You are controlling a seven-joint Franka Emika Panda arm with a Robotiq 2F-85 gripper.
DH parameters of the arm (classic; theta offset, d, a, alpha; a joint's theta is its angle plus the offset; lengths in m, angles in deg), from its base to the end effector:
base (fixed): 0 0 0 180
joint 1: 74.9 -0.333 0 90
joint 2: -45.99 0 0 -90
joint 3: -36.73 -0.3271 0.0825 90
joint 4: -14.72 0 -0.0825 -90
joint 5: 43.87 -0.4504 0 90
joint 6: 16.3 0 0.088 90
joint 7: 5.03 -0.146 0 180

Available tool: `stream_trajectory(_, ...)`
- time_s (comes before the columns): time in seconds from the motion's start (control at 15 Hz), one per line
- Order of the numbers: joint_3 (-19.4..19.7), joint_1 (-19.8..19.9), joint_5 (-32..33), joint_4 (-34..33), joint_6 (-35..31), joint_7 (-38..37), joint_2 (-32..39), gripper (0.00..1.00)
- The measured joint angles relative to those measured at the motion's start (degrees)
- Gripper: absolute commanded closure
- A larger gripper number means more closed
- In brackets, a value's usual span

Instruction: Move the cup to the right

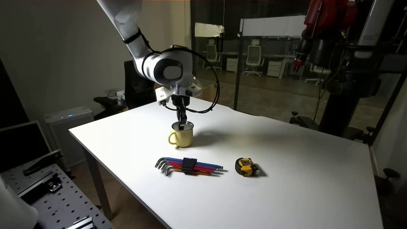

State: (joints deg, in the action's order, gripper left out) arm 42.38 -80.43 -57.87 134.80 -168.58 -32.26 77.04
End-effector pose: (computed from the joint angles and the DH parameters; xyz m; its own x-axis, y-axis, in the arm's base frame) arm 0.6205 -0.0082 0.0735 0.7792 -0.6266 -0.0130 -0.6258 -0.7768 -0.0696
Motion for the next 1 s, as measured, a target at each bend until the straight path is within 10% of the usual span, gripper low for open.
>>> stream_trajectory(1.0,-7.1,4.89,-3.98,3.0,-9.66,7.45,-0.82,0.97)
